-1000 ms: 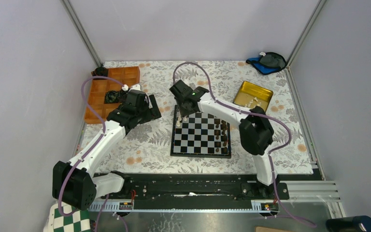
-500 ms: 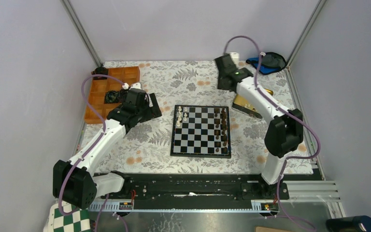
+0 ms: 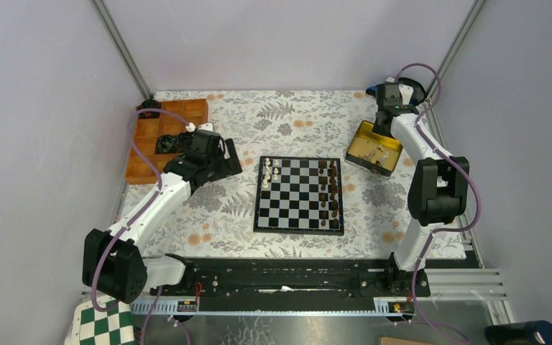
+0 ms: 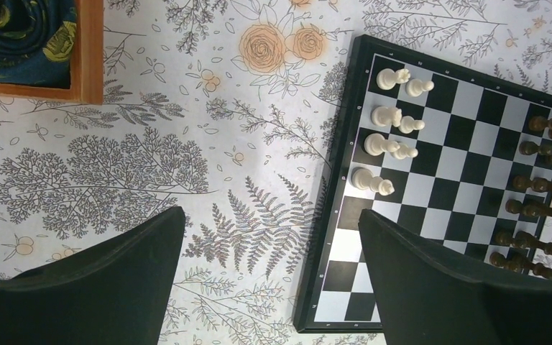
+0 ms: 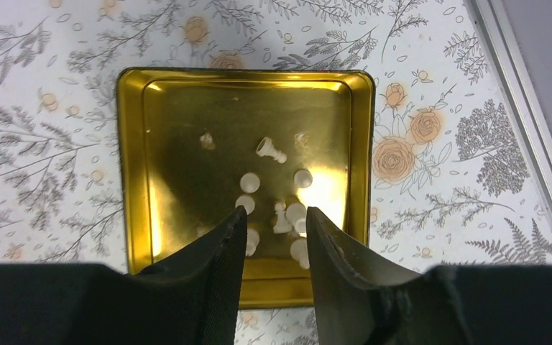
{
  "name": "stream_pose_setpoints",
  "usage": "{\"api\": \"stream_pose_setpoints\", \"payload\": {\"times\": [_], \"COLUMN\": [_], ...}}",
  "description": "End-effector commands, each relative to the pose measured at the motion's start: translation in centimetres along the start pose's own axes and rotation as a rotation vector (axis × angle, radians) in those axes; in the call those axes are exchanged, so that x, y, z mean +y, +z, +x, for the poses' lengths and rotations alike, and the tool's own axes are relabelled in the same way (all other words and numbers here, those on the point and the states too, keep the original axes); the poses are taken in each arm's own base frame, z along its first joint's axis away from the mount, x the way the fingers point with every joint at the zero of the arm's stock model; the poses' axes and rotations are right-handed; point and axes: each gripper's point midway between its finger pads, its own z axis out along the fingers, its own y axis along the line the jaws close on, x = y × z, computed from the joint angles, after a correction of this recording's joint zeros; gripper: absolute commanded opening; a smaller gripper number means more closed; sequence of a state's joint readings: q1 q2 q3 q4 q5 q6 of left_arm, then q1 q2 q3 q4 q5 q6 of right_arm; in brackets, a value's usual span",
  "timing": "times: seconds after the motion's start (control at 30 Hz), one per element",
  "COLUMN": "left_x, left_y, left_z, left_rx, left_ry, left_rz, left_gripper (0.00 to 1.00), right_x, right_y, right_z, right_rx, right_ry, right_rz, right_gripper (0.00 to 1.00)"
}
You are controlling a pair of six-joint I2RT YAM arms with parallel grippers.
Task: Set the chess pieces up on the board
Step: Pick up the chess piece from the storage box.
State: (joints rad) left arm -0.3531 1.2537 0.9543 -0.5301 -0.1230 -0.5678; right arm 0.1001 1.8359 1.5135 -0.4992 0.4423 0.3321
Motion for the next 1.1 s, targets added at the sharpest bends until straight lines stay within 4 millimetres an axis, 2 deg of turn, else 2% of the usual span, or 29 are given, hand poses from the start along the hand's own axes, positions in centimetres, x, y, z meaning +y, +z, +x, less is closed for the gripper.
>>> {"api": "stream_pose_setpoints", "payload": {"times": [0.0, 0.17, 0.23, 0.27, 0.33, 1.07], "left_x": [-1.6, -1.9, -2.0, -2.0, -2.1, -2.2], "left_y": [0.0, 0.5, 0.7, 0.9, 1.0, 1.9], "left_z": [-2.1, -1.9, -1.8, -1.7, -1.8, -1.7], "left_rx": [-0.059, -0.051, -0.046, -0.043, -0.042, -0.029], "left_ry": [0.001, -0.010, -0.013, -0.014, -0.017, -0.021], "left_rz": [0.050, 0.057, 0.058, 0.058, 0.059, 0.053], "left_gripper": [0.99, 0.99, 0.99, 0.99, 0.99, 0.99], "right_x": [-0.2, -1.2, -0.7, -1.4, -1.7, 0.2], "right_y": [2.3, 4.5, 5.0, 5.6, 6.1, 8.7], "right_z": [-0.7, 0.0, 0.5, 0.5, 0.7, 3.3], "right_rx": [0.005, 0.052, 0.073, 0.087, 0.102, 0.210], "right_ry": [-0.016, -0.017, -0.024, -0.017, -0.023, -0.110], "right_rz": [-0.032, -0.033, -0.058, -0.050, -0.054, -0.185], "right_gripper": [0.41, 0.37, 0.35, 0.34, 0.34, 0.33]}}
